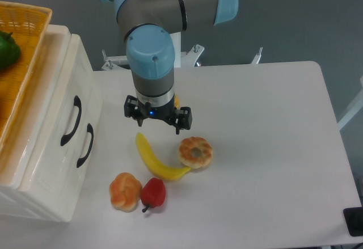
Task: Slide the top white drawer open
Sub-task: 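Move the gripper toward the black handle of the upper white drawer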
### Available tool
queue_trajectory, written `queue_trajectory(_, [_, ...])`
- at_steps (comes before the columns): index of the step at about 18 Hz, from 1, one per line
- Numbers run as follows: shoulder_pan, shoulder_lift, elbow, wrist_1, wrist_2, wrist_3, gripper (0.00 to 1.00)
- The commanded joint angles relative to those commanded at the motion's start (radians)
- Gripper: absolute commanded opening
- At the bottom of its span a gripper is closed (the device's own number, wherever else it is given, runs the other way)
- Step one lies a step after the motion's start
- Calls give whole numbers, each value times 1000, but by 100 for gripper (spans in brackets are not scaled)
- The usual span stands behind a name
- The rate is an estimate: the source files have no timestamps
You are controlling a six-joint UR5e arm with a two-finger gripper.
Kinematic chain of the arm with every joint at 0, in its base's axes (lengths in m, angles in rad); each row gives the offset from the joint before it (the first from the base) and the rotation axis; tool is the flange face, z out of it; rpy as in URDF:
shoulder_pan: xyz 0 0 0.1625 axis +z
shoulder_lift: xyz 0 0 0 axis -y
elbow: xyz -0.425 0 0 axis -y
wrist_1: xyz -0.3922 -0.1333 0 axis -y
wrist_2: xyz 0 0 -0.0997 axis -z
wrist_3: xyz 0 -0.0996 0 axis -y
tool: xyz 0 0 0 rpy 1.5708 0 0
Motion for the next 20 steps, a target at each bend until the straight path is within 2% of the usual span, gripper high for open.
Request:
queue_trajectory(6, [-2,-6,3,5,-11,-2,100])
queue_trajectory(11, [-29,-12,-31,11,-12,-2,100])
queue_trajectory(16, [-43,-21,-26,11,-61,-12,100])
queue_trajectory(20, [-40,-21,-14,9,-116,-72,100])
